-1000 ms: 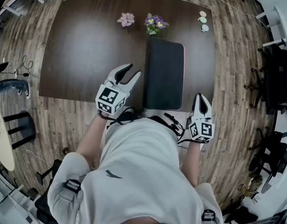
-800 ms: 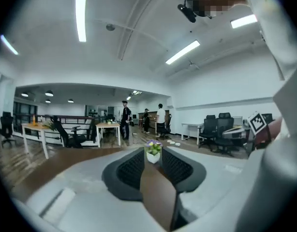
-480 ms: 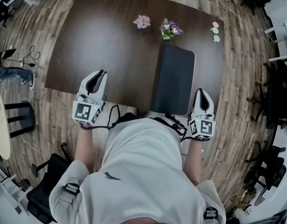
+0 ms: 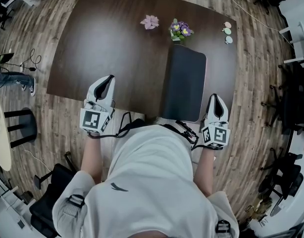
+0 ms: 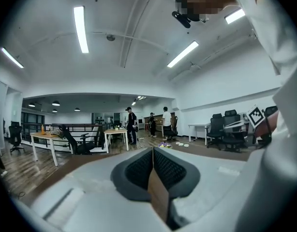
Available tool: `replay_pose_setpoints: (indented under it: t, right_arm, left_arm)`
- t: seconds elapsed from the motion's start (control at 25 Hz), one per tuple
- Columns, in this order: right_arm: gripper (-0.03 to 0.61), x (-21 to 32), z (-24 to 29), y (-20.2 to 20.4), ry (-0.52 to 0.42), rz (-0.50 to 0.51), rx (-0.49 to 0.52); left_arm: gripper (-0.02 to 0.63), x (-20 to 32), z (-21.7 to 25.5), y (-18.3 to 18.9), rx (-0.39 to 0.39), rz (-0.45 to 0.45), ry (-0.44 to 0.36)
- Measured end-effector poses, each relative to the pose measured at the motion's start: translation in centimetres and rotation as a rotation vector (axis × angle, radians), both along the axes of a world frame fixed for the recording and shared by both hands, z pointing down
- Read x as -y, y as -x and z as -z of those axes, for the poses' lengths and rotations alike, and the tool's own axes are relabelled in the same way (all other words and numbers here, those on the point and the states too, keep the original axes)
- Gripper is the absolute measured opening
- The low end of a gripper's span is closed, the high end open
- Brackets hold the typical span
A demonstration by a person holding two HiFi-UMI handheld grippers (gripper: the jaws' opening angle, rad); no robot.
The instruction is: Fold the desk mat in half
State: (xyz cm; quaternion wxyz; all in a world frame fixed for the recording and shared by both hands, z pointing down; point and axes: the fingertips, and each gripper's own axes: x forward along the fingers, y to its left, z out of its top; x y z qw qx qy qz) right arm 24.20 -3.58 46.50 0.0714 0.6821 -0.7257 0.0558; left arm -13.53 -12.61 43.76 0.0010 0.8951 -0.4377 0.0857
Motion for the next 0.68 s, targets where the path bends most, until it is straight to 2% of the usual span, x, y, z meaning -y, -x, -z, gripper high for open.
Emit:
replay_pose_setpoints:
  t: [0.68]
  right_arm:
    - [0.0, -0.5, 0.1, 0.5, 0.001, 0.002, -0.006]
  left_arm:
    - [0.008, -0.3, 2.2, -0.2, -0.029, -0.011, -0.044]
